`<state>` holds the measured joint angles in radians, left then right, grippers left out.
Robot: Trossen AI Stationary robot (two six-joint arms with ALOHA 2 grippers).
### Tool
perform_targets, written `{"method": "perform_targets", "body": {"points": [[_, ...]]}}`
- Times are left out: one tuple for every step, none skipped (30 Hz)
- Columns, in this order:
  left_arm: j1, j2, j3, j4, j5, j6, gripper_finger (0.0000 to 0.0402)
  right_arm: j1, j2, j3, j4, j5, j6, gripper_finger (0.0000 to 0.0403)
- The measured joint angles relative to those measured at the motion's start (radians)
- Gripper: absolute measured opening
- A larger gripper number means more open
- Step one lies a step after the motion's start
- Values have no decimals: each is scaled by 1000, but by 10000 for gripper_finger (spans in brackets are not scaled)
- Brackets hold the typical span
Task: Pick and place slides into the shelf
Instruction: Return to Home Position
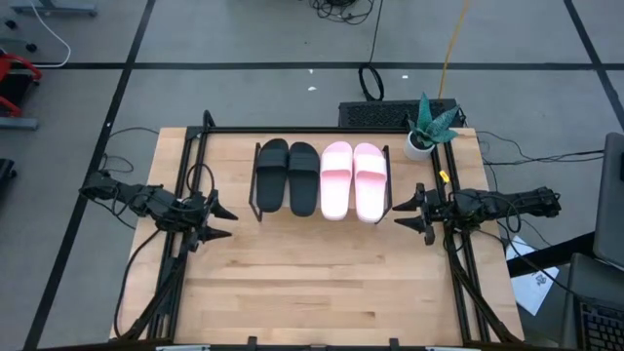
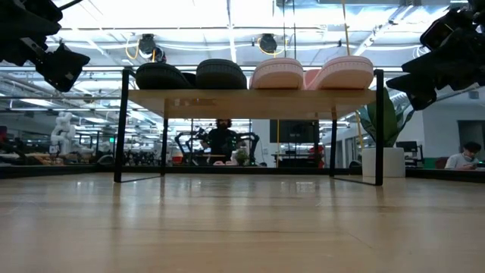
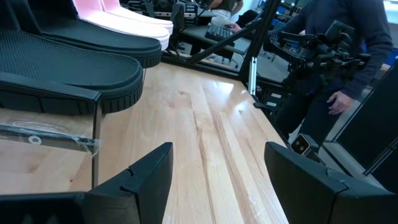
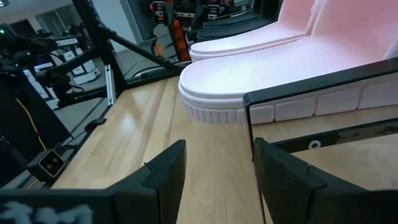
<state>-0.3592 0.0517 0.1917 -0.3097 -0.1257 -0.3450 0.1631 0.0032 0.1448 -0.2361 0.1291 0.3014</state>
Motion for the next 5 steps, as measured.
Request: {"method": "perform_targets", "body": {"points": [[0, 0, 0, 0, 0, 0, 253, 0, 0, 0, 0, 0, 0, 178], [0, 0, 0, 0, 0, 0, 253, 0, 0, 0, 0, 0, 0, 178], [0, 0, 0, 0, 0, 0, 253, 0, 0, 0, 0, 0, 0, 178], [0, 0, 0, 0, 0, 0, 253, 0, 0, 0, 0, 0, 0, 178], [0, 0, 0, 0, 0, 0, 253, 0, 0, 0, 0, 0, 0, 178]]}}
